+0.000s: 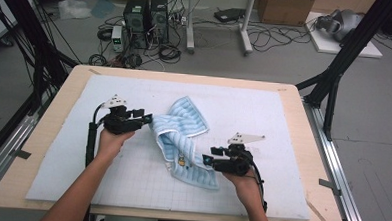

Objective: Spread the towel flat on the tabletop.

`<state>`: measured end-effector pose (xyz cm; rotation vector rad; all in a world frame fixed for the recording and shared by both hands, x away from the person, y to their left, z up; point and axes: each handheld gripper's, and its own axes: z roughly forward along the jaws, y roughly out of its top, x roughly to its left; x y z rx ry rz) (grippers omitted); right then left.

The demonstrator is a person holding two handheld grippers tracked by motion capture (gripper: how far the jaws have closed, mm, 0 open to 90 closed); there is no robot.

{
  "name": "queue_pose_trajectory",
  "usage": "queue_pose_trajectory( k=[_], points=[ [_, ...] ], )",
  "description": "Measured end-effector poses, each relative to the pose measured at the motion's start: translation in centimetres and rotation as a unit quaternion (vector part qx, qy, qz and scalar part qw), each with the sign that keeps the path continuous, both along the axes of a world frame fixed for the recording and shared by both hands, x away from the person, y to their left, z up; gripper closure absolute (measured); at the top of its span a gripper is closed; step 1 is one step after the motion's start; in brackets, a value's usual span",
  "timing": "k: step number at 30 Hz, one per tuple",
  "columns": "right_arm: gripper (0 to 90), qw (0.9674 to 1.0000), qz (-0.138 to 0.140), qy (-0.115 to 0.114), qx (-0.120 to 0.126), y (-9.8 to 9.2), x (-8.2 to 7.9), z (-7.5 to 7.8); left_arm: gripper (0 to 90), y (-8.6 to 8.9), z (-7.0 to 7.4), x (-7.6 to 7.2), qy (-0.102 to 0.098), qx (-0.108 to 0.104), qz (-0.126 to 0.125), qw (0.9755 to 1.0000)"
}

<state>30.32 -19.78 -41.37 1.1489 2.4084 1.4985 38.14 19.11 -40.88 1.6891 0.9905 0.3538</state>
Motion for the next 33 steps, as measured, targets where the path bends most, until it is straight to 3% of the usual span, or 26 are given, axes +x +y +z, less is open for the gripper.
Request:
queue_pose_trajectory(
  k=[1,5,9,11,12,13,15,19,22,24,28,29,31,33],
  points=[
    [44.6,0.9995,-0.014,-0.009,0.026,0.3,0.3,0.5,49.9,0.2,0.1,-0.3,-0.006,-0.004,0.001,1.0000],
    [41.0,0.9992,-0.019,-0.002,0.035,1.8,1.1,0.7,49.1,0.8,-0.1,-0.9,-0.009,-0.011,-0.004,0.9999],
    [41.7,0.9999,-0.004,0.006,0.008,5.1,2.9,0.5,48.3,1.1,-0.3,-1.5,-0.011,-0.021,-0.012,0.9997],
    [49.1,0.9997,0.008,0.011,-0.022,6.7,3.7,0.1,48.2,1.3,-0.4,-1.8,-0.015,-0.021,-0.016,0.9995],
    [57.9,0.9979,0.008,0.010,-0.064,7.5,4.0,-0.1,48.0,1.4,-0.4,-1.9,-0.016,-0.019,-0.017,0.9995],
    [70.6,0.9958,0.010,0.003,-0.091,7.9,4.2,-0.3,47.7,1.4,-0.4,-1.9,-0.018,-0.019,-0.019,0.9995],
    [79.7,0.9928,0.002,-0.022,-0.118,8.1,4.4,-0.3,47.3,1.5,-0.5,-2.1,-0.020,-0.018,-0.024,0.9993],
    [81.1,0.9887,-0.040,-0.043,-0.138,7.0,5.0,0.1,46.4,1.3,-0.8,-2.4,-0.021,-0.016,-0.038,0.9989],
    [80.0,0.9857,-0.069,-0.037,-0.149,5.9,5.7,0.0,46.1,1.0,-1.1,-2.5,-0.019,-0.017,-0.047,0.9985],
    [80.0,0.9819,-0.094,-0.041,-0.159,5.3,6.1,0.0,45.8,0.7,-1.3,-2.7,-0.018,-0.017,-0.057,0.9981],
    [80.2,0.9699,-0.146,-0.050,-0.188,3.7,7.1,0.0,45.0,0.0,-1.5,-3.0,-0.016,-0.011,-0.078,0.9968],
    [80.2,0.9699,-0.146,-0.050,-0.188,3.7,7.1,0.0,45.0,-0.2,-1.5,-3.0,-0.016,-0.010,-0.084,0.9963],
    [80.2,0.9639,-0.168,-0.052,-0.200,3.1,7.5,0.1,44.9,-0.7,-1.5,-3.1,-0.016,-0.008,-0.092,0.9955],
    [80.1,0.9604,-0.188,-0.052,-0.199,2.3,7.8,0.2,44.9,-1.2,-1.6,-3.2,-0.016,-0.005,-0.101,0.9948]
  ],
)
